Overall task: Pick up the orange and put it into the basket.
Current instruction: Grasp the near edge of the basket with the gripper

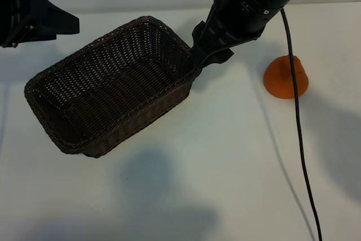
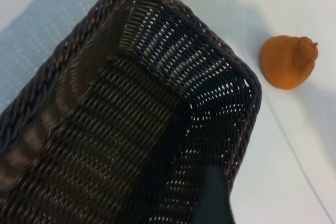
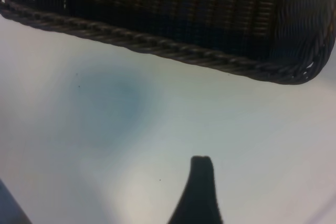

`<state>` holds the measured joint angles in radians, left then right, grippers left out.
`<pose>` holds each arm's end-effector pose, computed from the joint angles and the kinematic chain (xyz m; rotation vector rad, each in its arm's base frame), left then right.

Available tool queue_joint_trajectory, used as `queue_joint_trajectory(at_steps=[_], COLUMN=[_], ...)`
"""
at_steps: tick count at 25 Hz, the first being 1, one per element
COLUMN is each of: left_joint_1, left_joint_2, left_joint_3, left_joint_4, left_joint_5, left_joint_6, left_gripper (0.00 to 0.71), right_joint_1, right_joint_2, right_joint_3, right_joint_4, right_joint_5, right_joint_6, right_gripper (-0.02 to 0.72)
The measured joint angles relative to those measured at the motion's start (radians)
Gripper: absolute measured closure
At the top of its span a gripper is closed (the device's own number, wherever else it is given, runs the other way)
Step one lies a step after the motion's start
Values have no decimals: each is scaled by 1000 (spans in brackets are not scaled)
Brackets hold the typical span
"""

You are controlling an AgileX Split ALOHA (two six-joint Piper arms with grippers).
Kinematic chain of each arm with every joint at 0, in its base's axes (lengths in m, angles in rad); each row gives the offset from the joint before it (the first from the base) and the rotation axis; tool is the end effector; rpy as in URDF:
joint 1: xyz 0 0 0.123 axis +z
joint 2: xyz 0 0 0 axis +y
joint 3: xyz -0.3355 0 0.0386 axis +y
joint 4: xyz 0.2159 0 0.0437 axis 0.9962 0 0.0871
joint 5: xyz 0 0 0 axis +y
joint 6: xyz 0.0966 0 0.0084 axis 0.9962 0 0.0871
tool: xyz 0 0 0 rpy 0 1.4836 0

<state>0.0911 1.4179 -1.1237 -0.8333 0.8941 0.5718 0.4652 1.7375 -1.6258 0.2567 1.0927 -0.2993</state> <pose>0.2593 -0.0325 0.3774 0.1147 2.3783 -0.7271 0.3081 0.1791 0.3824 -0.9192 2.5234 0.3945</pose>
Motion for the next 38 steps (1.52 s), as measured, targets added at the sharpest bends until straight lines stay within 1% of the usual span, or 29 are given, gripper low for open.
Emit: queue_joint_trajectory(at_steps=[7,11,17,19,21,24,26,30,33,35,38], left_joint_1=[0,0,0,0,0,0,0,0,0,0,0], left_joint_2=[0,0,0,-3,-21,-89,-155,-283,-321,-317,-286], left_joint_3=[0,0,0,0,10,78,156,324,428,477,510], left_joint_4=[20,23,-16,4,63,204,304,448,528,553,560], left_joint_5=[13,15,-4,-2,-6,-55,-101,-218,-313,-367,-429], left_joint_6=[0,-4,6,-24,-88,-226,-334,-572,-722,-779,-826], left_gripper=[122,122,122,122,122,122,122,122,122,122,122], right_joint_1=[0,0,0,0,0,0,0,0,0,0,0], right_joint_2=[0,0,0,0,0,0,0,0,0,0,0], right_joint_3=[0,0,0,0,0,0,0,0,0,0,0], right_joint_4=[0,0,0,0,0,0,0,0,0,0,0], right_joint_5=[-1,-14,-16,-21,-23,-24,-24,-24,-25,-25,-25], right_joint_6=[0,0,0,0,0,0,0,0,0,0,0], right_gripper=[110,110,110,110,110,110,110,110,110,110,110])
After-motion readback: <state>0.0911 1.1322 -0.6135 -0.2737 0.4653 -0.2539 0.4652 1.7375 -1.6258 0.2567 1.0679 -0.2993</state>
